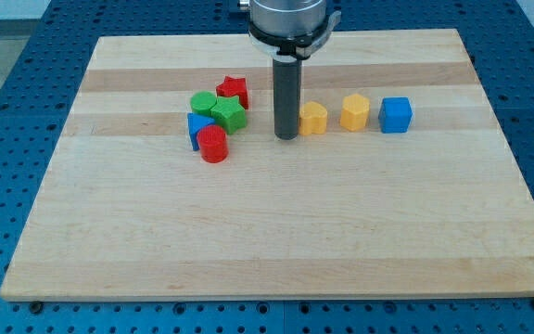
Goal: Move your arm left to the blue triangle
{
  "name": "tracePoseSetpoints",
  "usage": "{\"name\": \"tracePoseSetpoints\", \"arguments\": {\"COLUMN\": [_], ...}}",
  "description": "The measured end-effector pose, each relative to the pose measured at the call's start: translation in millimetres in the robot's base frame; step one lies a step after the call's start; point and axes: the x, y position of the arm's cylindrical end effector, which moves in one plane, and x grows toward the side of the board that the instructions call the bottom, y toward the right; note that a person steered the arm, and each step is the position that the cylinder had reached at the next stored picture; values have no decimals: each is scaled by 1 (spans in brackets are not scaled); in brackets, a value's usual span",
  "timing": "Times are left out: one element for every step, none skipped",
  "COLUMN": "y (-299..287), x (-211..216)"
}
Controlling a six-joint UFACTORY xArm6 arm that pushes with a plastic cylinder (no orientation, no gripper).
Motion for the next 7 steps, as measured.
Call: {"name": "tracePoseSetpoints", "arguments": {"y": [5,26,38,31,11,-12,-74], "x": [-5,-5,-6,-6,14,76,109]}}
